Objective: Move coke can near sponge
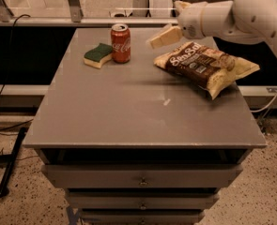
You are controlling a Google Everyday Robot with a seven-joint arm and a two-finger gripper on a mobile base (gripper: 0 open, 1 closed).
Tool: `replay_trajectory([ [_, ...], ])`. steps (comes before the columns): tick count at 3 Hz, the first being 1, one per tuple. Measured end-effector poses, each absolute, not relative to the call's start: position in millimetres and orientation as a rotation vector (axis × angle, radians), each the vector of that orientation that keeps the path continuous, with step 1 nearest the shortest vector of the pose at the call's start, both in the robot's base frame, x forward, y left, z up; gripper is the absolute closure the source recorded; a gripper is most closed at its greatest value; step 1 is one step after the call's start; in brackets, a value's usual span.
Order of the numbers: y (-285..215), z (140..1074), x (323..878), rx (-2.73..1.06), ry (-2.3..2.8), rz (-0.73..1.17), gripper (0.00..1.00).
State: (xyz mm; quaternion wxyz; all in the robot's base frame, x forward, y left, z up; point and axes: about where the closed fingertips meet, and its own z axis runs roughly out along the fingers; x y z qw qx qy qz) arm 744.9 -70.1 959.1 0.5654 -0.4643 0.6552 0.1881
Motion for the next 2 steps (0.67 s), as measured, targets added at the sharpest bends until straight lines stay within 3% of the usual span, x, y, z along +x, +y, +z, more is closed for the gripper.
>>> replay_trajectory([
  [1, -135.2, 1008.0, 723.6, -1.028, 1.466, 0.251, 0.00],
  [2, -153.3, 1010.2, 720.8, -1.020, 1.463, 0.212, 0.00],
])
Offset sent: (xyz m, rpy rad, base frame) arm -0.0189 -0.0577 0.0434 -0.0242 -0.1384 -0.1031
